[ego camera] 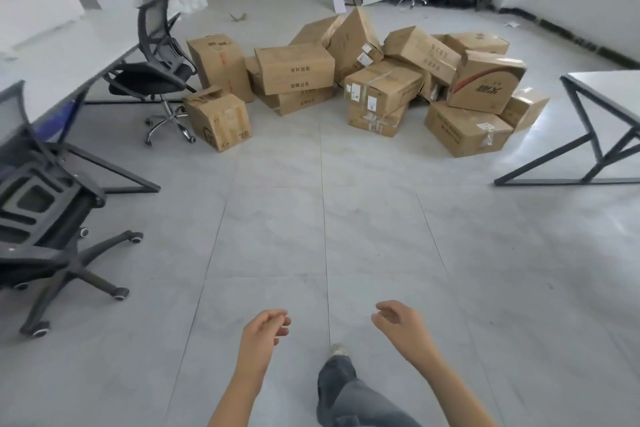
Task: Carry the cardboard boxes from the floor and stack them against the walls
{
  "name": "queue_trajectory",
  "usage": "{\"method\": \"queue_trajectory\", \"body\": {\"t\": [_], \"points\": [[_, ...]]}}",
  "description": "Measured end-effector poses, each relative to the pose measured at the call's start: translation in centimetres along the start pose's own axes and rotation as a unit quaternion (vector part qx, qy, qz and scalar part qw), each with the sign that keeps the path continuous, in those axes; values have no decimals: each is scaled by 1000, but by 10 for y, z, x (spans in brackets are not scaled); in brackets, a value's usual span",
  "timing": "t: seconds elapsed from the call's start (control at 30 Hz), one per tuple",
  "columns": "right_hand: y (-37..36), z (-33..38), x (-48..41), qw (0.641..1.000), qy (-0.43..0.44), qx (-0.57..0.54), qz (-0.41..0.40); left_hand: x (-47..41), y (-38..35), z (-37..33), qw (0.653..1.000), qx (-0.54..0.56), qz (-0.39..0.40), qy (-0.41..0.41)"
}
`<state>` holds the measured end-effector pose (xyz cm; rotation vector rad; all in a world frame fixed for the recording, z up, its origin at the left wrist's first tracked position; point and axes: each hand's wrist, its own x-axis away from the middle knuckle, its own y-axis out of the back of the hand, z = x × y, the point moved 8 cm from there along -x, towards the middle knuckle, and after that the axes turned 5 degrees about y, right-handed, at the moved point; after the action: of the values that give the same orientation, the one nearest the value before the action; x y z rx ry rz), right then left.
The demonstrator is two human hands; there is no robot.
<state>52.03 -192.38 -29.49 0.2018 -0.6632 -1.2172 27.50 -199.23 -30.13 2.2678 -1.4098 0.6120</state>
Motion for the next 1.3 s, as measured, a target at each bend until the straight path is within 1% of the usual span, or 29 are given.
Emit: {"method": "queue_trajectory", "body": {"t": [0.13, 0.23, 0.33, 0.43, 0.5, 0.6, 0.7, 0.87, 0.93, 1.13, 1.2, 1.3], "points": [[18, 55, -100, 999, 34, -20, -9, -77, -8, -60, 1000, -7, -17, -10], [24, 96, -165, 998, 53, -27, -10, -121, -6, -105, 999, 14, -33, -22], [11, 124, -220, 998, 43, -29, 23, -163, 5, -138, 997, 44, -61, -13], [-17, 135, -261, 996, 31, 6, 80, -205, 16, -151, 995, 58, -81, 10], [-28, 144, -294, 995, 18, 23, 94, -239, 23, -162, 994, 60, -90, 23], [-29, 177, -364, 998, 18, 10, 61, -305, 37, -198, 993, 62, -95, 19], [-27, 227, -434, 999, 20, -34, 21, -370, 56, -260, 993, 62, -95, -11], [-34, 296, -516, 998, 41, -50, -6, -453, 86, -355, 992, 65, -89, -58], [-39, 302, -540, 999, 22, -48, -4, -482, 86, -369, 994, 62, -81, -47], [-58, 297, -608, 998, -48, -17, 24, -559, 59, -379, 999, 33, -34, 23], [-53, 306, -645, 998, -52, -16, 21, -592, 56, -397, 999, 30, -37, 26], [-40, 332, -713, 999, -32, -15, 5, -649, 51, -435, 998, 31, -49, 15]]}}
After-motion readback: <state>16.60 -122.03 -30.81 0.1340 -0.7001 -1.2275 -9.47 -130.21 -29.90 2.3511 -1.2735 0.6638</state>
